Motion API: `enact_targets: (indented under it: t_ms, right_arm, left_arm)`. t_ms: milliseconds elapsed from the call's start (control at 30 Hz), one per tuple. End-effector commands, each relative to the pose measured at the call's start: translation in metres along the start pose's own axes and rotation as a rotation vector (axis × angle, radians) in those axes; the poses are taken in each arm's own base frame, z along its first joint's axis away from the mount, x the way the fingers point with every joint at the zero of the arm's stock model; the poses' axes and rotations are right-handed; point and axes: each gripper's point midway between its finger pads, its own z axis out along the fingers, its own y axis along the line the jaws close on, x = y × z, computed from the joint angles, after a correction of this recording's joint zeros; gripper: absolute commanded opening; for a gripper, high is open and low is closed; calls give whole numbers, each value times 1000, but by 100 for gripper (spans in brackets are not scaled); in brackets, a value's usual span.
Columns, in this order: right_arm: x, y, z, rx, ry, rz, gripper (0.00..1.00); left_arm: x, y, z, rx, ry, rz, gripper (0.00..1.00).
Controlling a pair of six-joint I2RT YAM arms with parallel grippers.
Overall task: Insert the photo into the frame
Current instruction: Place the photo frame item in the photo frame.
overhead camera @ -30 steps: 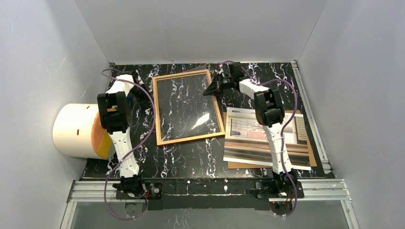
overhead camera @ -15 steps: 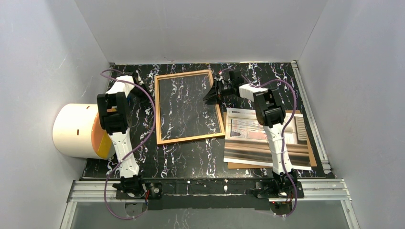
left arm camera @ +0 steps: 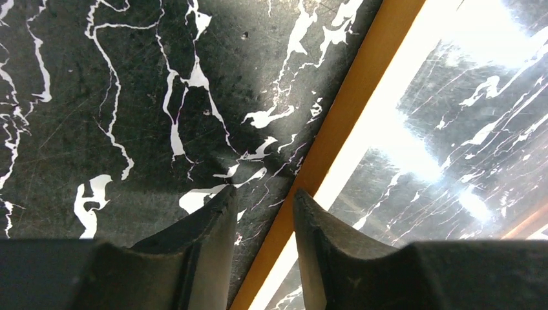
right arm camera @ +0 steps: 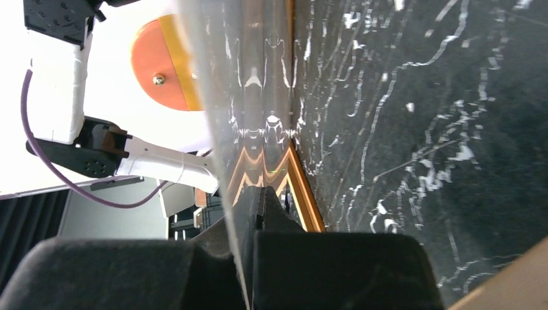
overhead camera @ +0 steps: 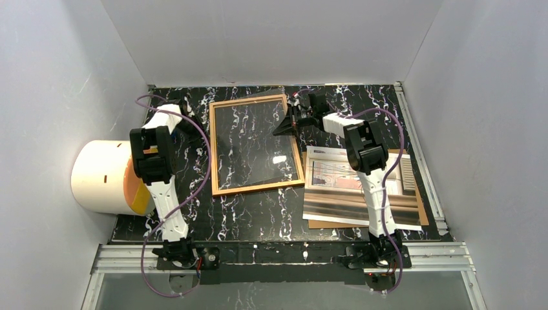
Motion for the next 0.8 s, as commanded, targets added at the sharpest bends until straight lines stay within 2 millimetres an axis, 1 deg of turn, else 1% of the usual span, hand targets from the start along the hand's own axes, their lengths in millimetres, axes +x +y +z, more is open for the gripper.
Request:
enact_targets:
  t_ms: [0,67,167,233,333,467,500,600,767]
  right_arm:
    - [2,65,-10,-70,4,-147,1]
    - [2,70,-11,-76,-5,-157,1]
    - [3,80,-15,-95,-15,-159,1]
    - [4,85,-17,-107,-11,-155,1]
    - [5,89,-18,-111,-5,-139,1]
    - [6,90,-17,-108,-3,-110,1]
    - [7,90,-17,-108,0,-108,1]
    - [7,87,-16,-106,3,-111,1]
    - [7,81,-9,-109,22,-151,1]
  left_arm:
    - [2,-17,-32,65,-35,46,38]
    - [5,-23,-31,106,-26,54,41]
    - [8,-30,-30,158,-25,54,42]
    - [7,-32,-31,171,-34,54,42]
    - [2,-32,-34,163,-60,57,42]
    - [-8,-24,-40,104,-114,60,41]
    - [-9,-25,-41,107,-118,61,41]
    - [-6,-30,-37,139,-95,60,40]
    - [3,-32,-25,172,-44,45,39]
